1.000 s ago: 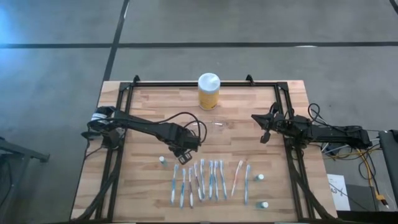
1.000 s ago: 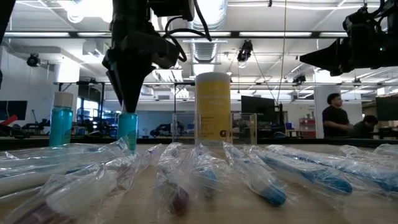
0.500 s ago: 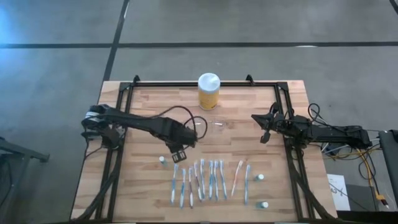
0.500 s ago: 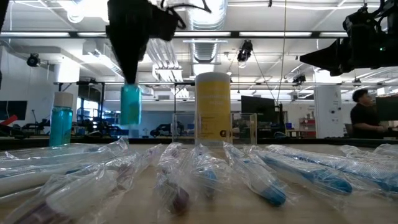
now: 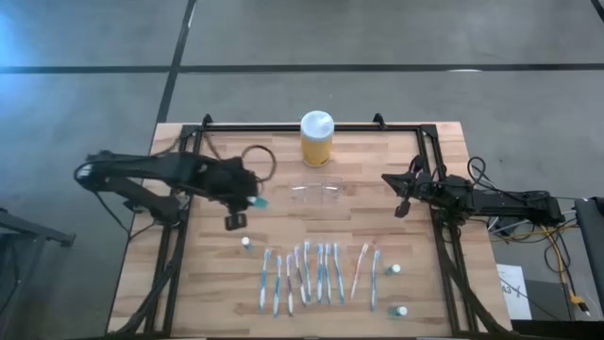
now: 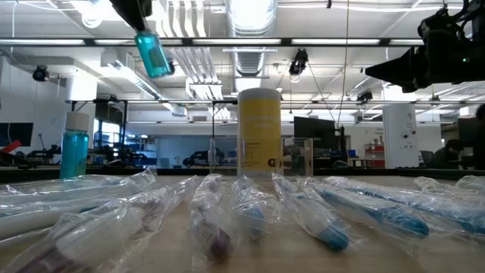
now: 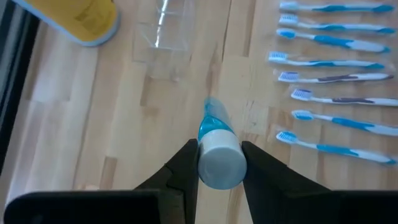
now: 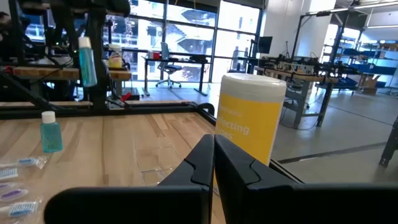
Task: Pick & Place toothbrushing station
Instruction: Put the blue mouthwash into the transparent organizer
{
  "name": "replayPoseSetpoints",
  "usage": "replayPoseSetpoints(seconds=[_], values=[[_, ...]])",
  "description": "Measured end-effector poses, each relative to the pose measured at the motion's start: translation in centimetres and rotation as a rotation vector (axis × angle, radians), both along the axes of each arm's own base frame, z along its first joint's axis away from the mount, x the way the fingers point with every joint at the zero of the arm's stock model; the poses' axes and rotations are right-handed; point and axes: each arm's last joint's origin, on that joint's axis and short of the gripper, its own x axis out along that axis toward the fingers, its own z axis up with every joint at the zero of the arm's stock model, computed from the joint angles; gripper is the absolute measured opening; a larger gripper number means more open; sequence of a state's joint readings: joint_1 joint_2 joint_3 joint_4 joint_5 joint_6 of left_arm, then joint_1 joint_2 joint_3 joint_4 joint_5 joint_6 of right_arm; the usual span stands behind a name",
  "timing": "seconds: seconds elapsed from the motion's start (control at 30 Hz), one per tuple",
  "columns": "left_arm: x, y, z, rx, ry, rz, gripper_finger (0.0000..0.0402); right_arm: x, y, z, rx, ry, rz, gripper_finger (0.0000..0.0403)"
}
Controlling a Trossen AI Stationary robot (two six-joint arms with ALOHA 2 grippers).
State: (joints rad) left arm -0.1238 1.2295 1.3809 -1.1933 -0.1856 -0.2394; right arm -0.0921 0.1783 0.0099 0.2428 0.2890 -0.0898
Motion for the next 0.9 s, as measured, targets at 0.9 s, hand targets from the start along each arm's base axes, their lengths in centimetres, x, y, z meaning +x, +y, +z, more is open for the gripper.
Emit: replayPoseSetpoints(seconds=[0.9], values=[[-7.6, 1.0, -12.4, -0.003, -0.904, -0.039, 0.0097, 0.0, 0.0, 0.0, 0.018, -0.007, 0.002, 0.0008]])
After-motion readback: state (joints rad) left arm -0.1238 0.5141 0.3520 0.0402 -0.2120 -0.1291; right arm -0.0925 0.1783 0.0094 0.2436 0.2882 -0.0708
